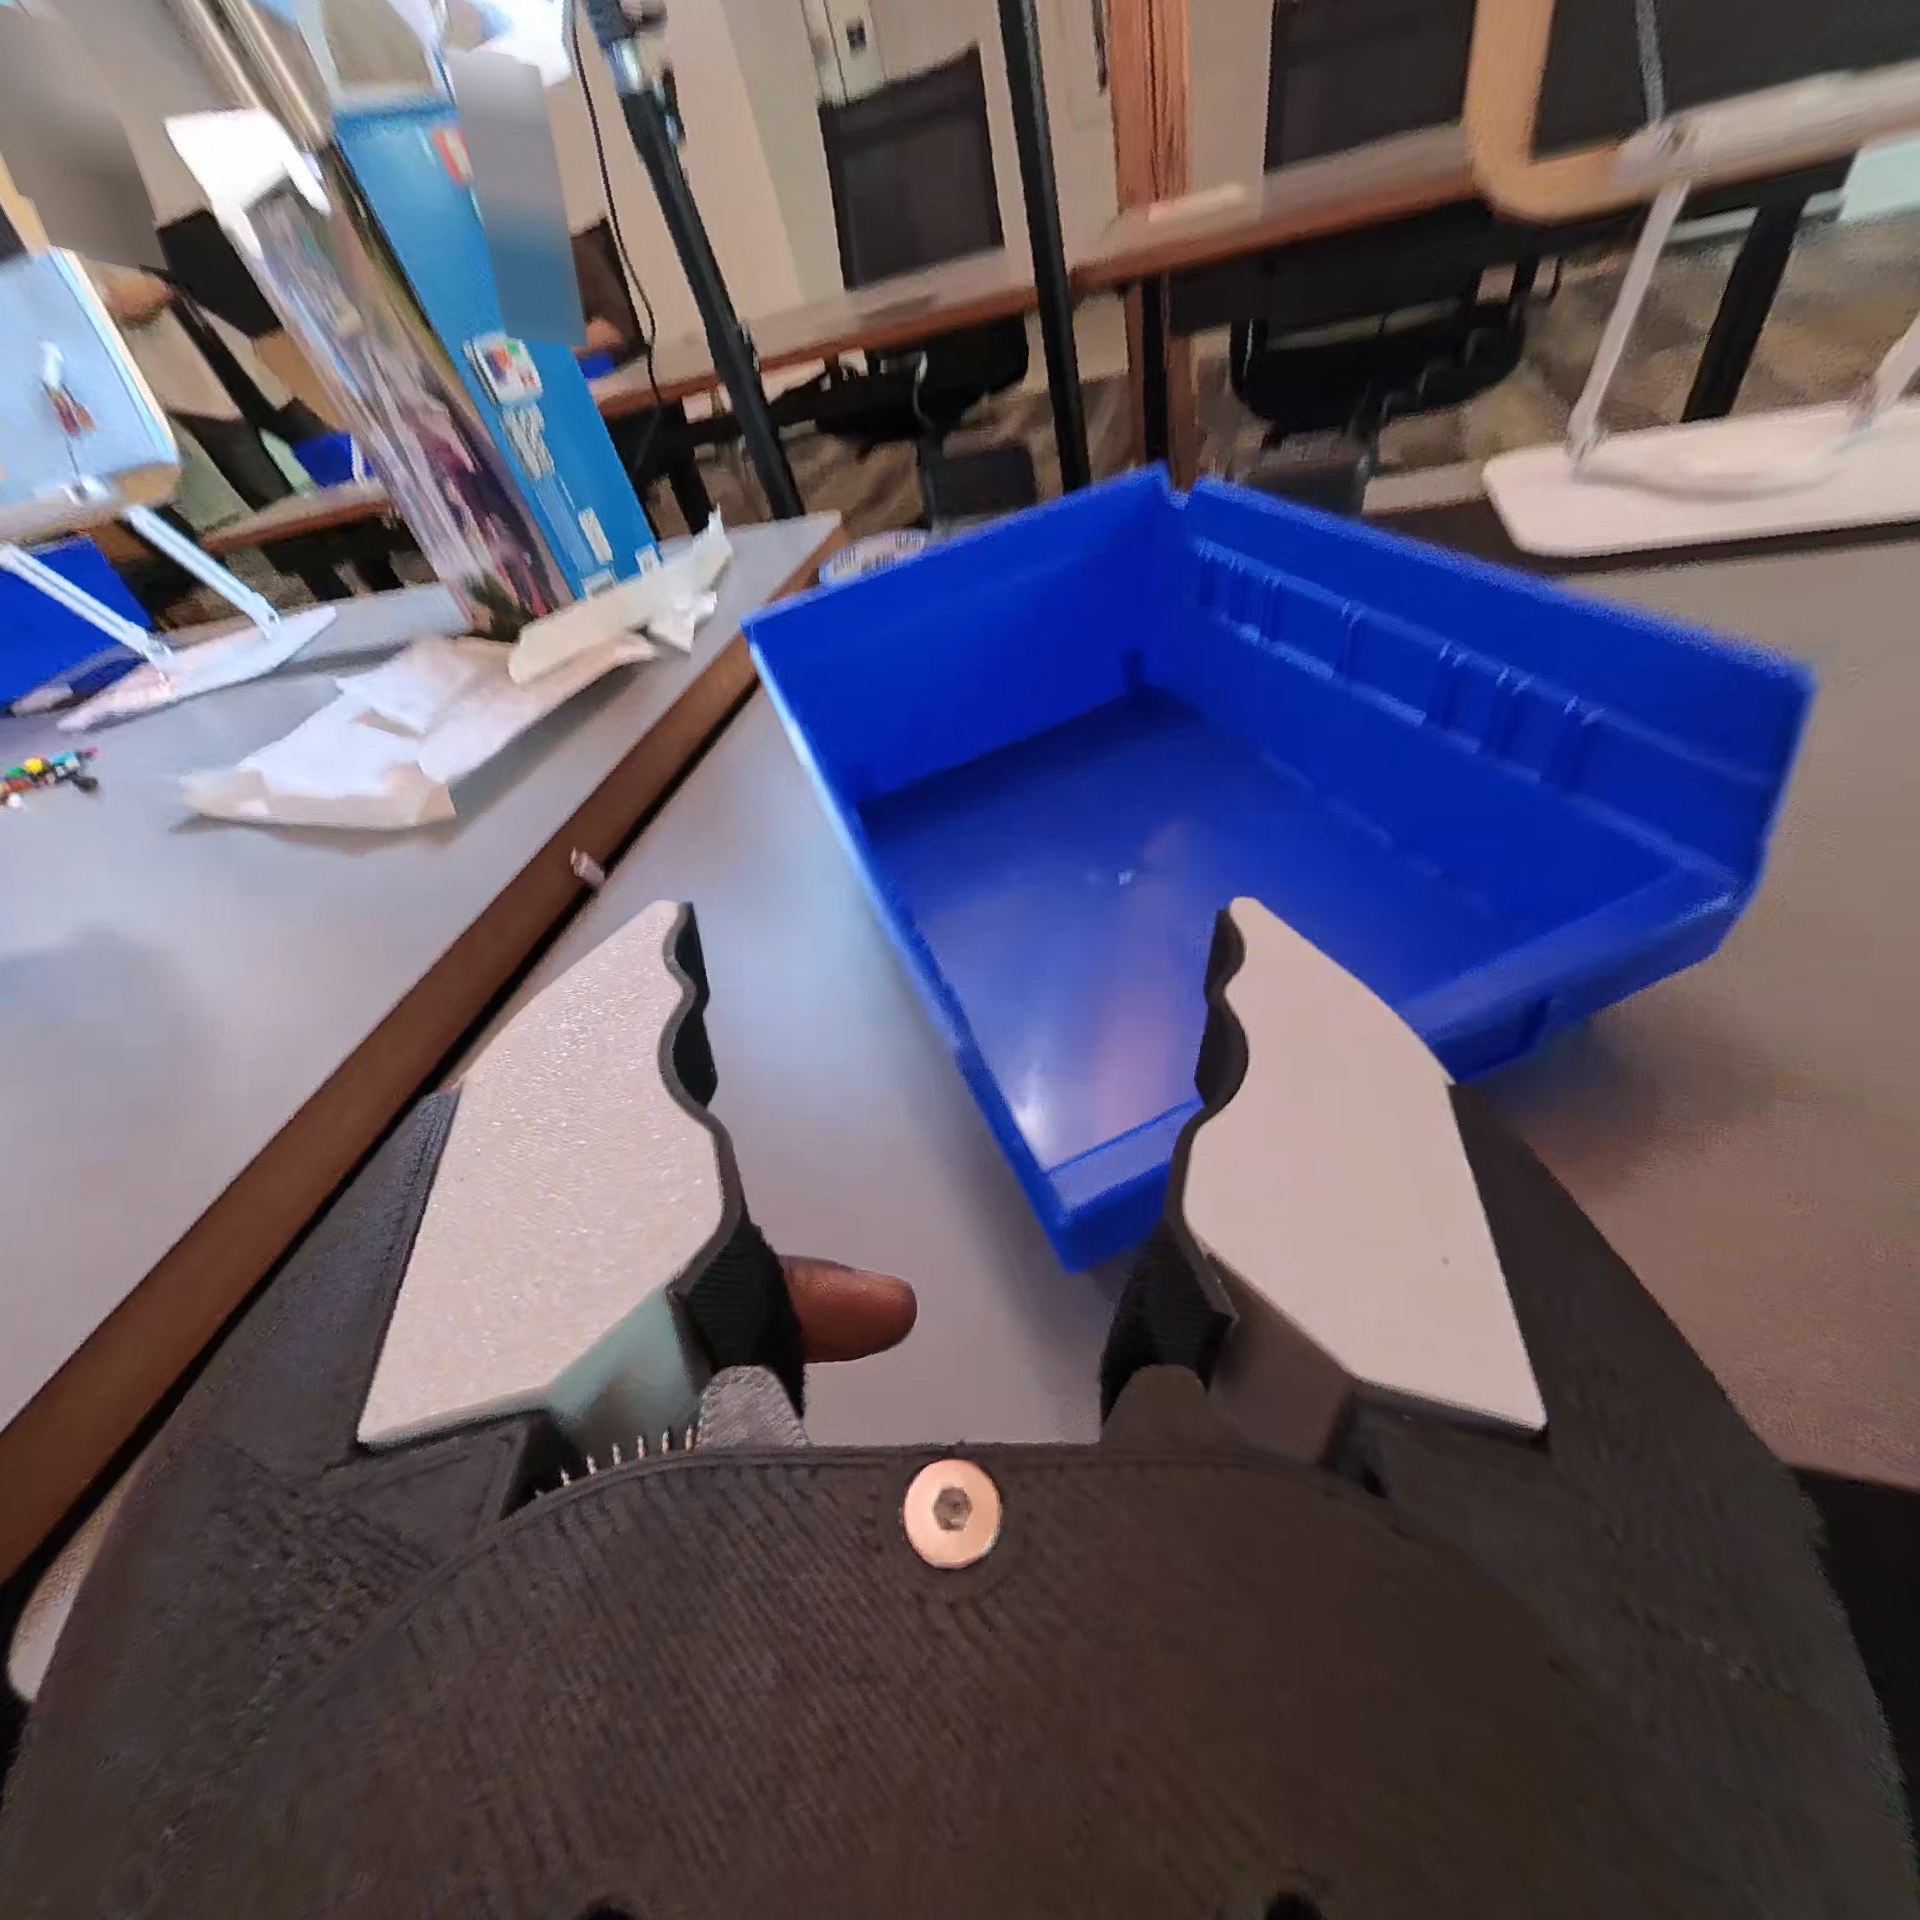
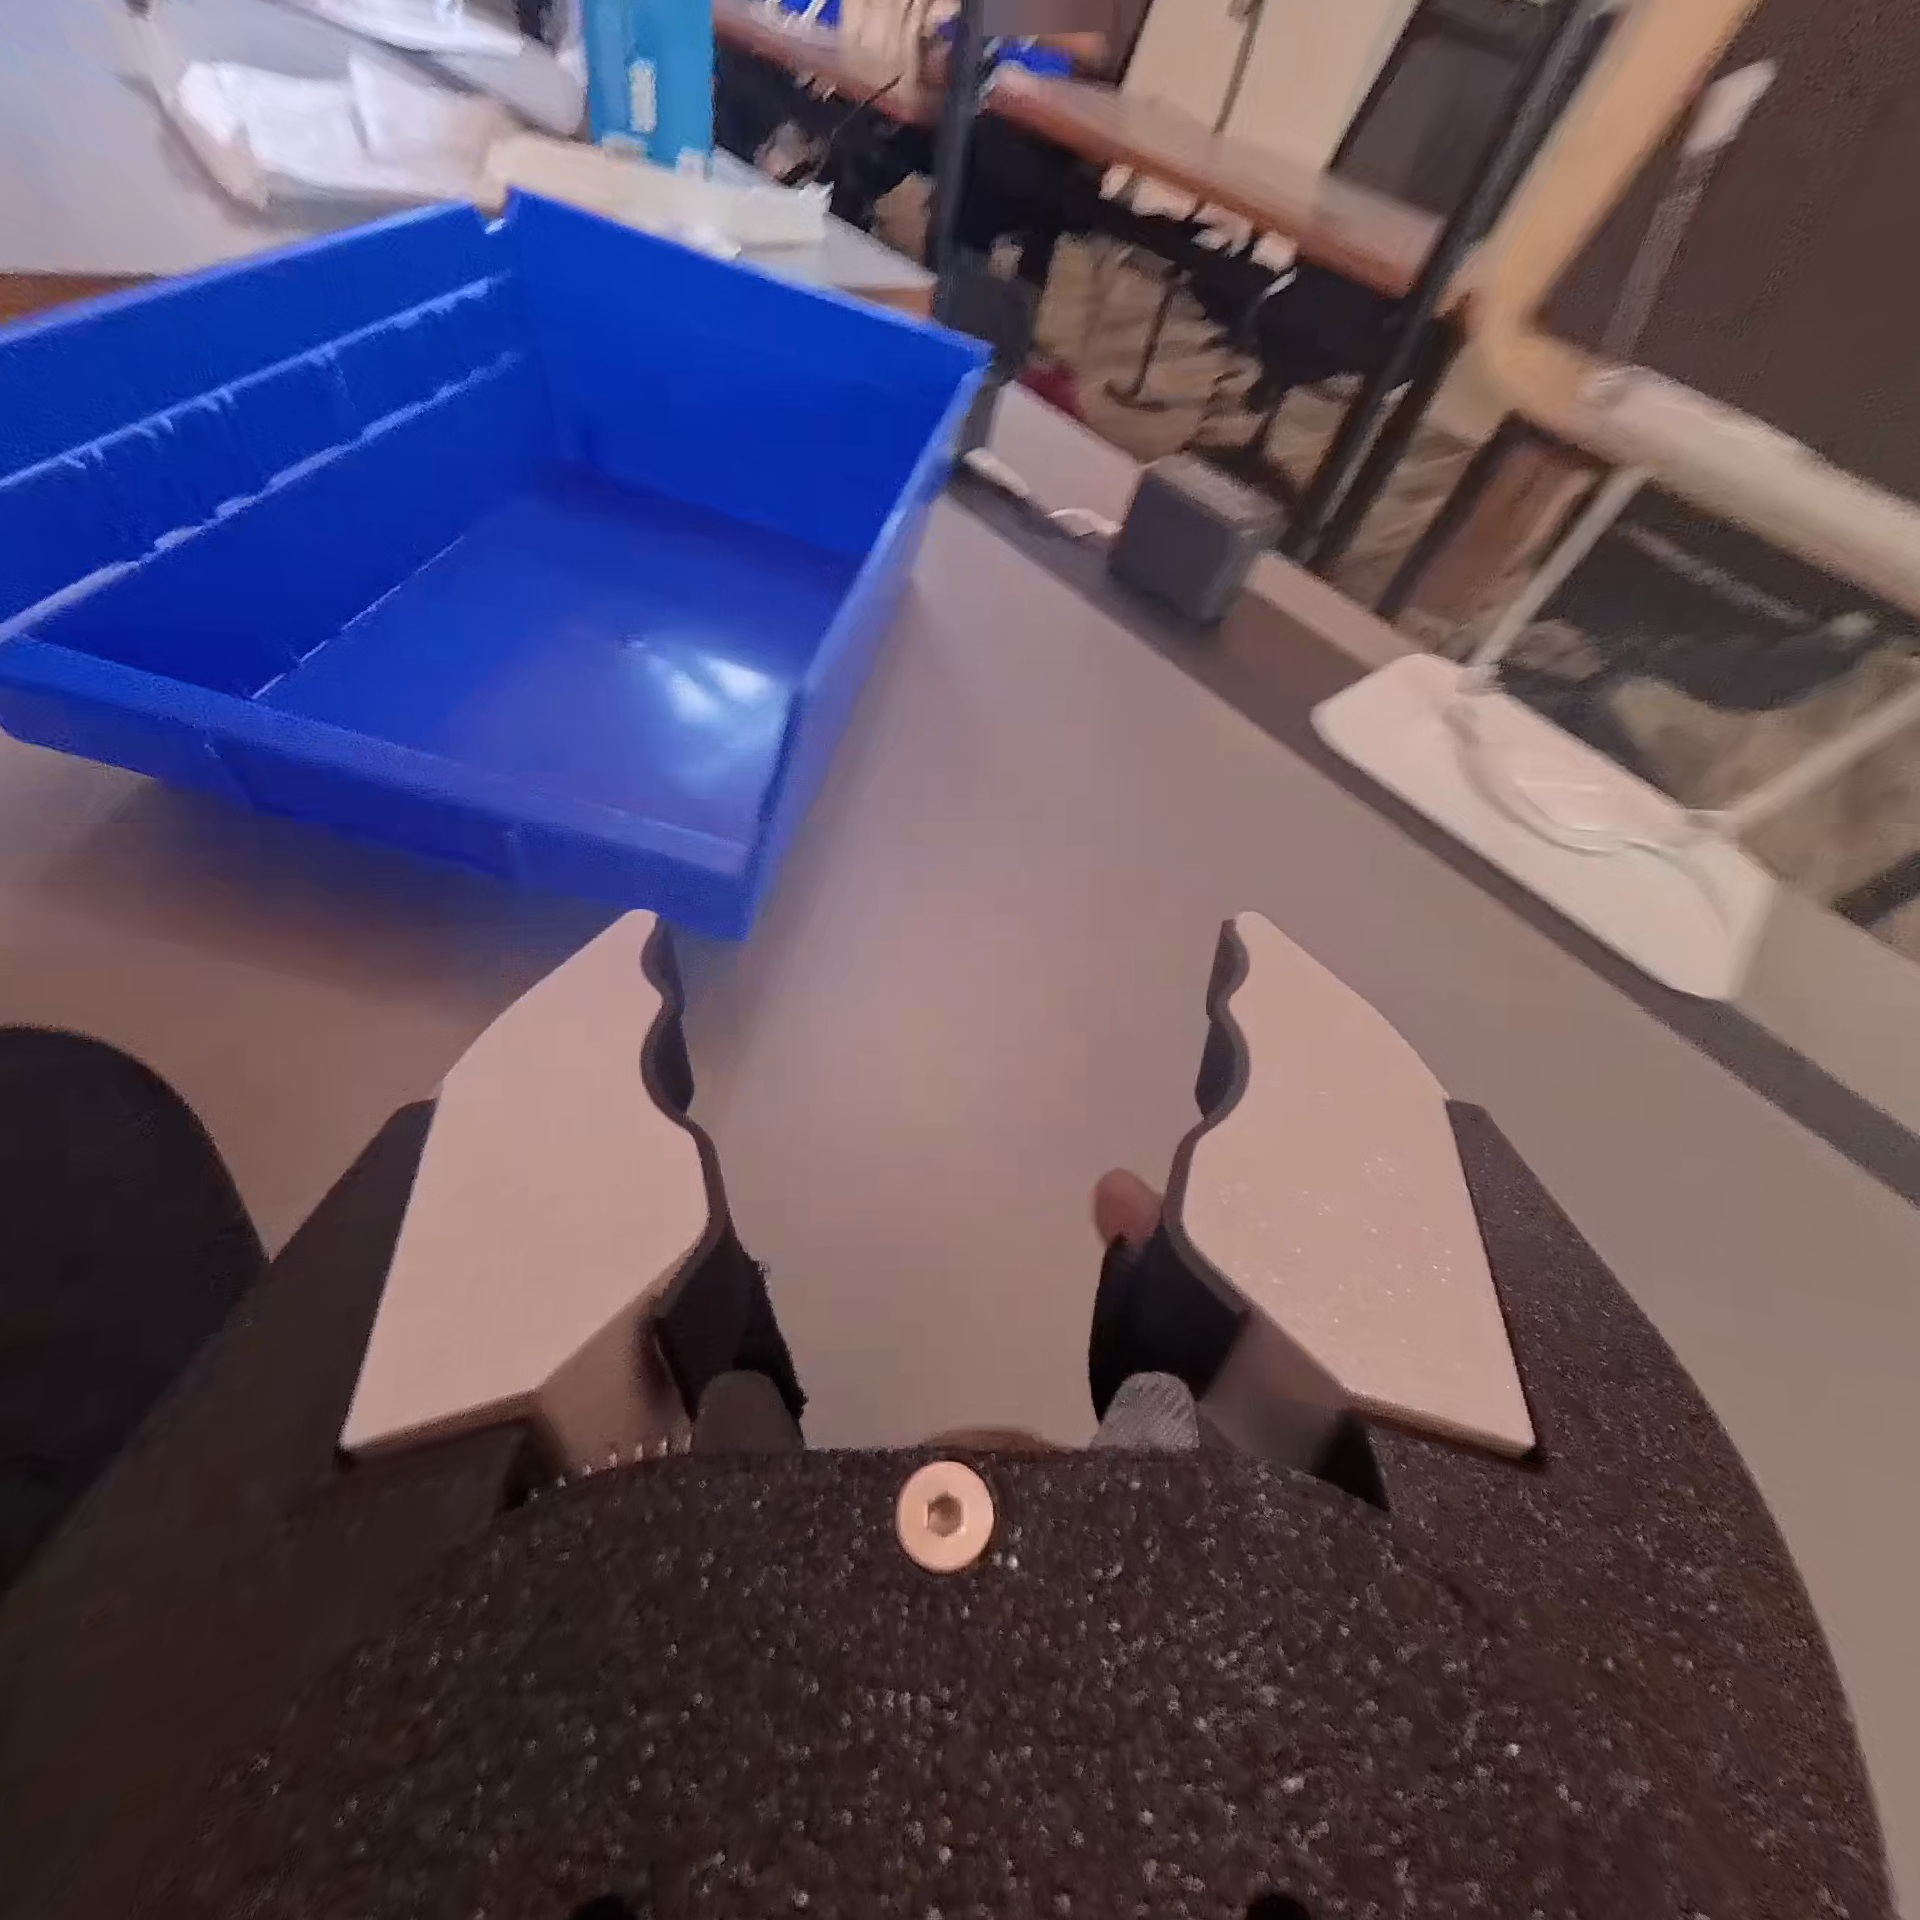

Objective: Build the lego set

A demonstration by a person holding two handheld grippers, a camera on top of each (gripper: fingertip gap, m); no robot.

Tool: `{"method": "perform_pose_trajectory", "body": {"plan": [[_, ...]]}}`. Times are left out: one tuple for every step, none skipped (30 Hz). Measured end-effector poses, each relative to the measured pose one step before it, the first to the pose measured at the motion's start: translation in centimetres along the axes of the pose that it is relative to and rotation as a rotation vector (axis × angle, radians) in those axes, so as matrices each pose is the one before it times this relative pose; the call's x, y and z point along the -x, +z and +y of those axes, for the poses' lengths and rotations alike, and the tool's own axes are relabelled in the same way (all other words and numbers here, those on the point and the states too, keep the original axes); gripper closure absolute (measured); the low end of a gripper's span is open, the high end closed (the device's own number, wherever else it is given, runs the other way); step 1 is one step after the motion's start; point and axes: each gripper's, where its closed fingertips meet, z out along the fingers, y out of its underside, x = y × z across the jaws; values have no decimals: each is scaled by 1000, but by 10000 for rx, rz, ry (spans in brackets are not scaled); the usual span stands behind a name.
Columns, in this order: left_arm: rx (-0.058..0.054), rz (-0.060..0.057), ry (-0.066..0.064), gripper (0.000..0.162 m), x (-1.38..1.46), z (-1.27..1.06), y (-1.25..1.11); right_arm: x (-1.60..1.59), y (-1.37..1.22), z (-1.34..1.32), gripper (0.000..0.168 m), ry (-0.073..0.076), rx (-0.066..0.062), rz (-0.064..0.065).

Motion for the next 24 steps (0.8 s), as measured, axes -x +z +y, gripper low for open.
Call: {"method": "perform_pose_trajectory", "body": {"plan": [[-374, 12, -51, 69, -363, -1114, -315, -1270, -2421, -144, 68, -64, -314, 460], [-446, 65, -100, 69, -518, -1198, -307, -1532, -2610, -225, 67, -129, -378, 527], [-458, 161, -142, 69, -761, -1214, -274, -1887, -2758, -277, 66, -167, -407, 616], [-416, 333, -161, 70, -1089, -1138, -202, -2250, -2845, -361, 65, -118, -389, 669], [-362, 519, -193, 71, -1452, -1016, -120, -2673, -2809, -325, 65, -70, -280, 705], [-316, 675, -233, 72, -1740, -895, 10, -3046, -2673, -235, 66, -27, -193, 707], [-286, 875, -233, 72, -2099, -767, 157, -3331, -2422, -98, 65, 64, -129, 684], [-248, 1029, -231, 72, -2371, -582, 357, -3360, -2175, 56, 63, 93, -63, 580], [-190, 1090, -241, 72, -2477, -377, 594, -3287, -1896, 294, 62, 148, 2, 499], [-139, 1197, -216, 72, -2627, -187, 815, -2935, -1547, 561, 60, 240, 48, 328], [-76, 1264, -204, 72, -2692, -29, 1043, -2257, -1237, 947, 60, 272, 170, 30], [-15, 1221, -194, 72, -2568, 103, 1291, -1654, -935, 1351, 60, 307, 276, -152], [-4, 1111, -132, 72, -2340, 215, 1549, -1213, -632, 1742, 61, 266, 384, -214], [-21, 948, -38, 73, -2045, 354, 1794, -757, -341, 1930, 61, 91, 396, -300], [-5, 849, 50, 74, -1896, 569, 1996, -417, -134, 1930, 62, -19, 364, -277], [71, 845, 82, 75, -1896, 789, 2179, -14, 41, 1810, 66, -109, 392, -327], [196, 801, 45, 74, -1751, 988, 2294, 225, 162, 1553, 70, -130, 374, -322], [285, 677, 19, 74, -1436, 998, 2363, 293, 218, 1173, 75, -57, 294, -255], [275, 604, 76, 74, -1192, 851, 2339, 437, 239, 752, 80, 16, 142, -302], [247, 593, 170, 73, -1041, 655, 2272, 378, 252, 358, 86, 119, -65, -251], [232, 552, 249, 73, -865, 535, 2184, 266, 236, 123, 90, 197, -185, -184], [193, 451, 313, 72, -661, 460, 2076, 206, 225, 80, 90, 230, -173, -161], [135, 369, 348, 70, -534, 398, 1933, 118, 205, 159, 90, 208, -82, -134], [139, 389, 361, 67, -540, 454, 1789, 57, 197, 248, 88, 148, 17, -99]]}}
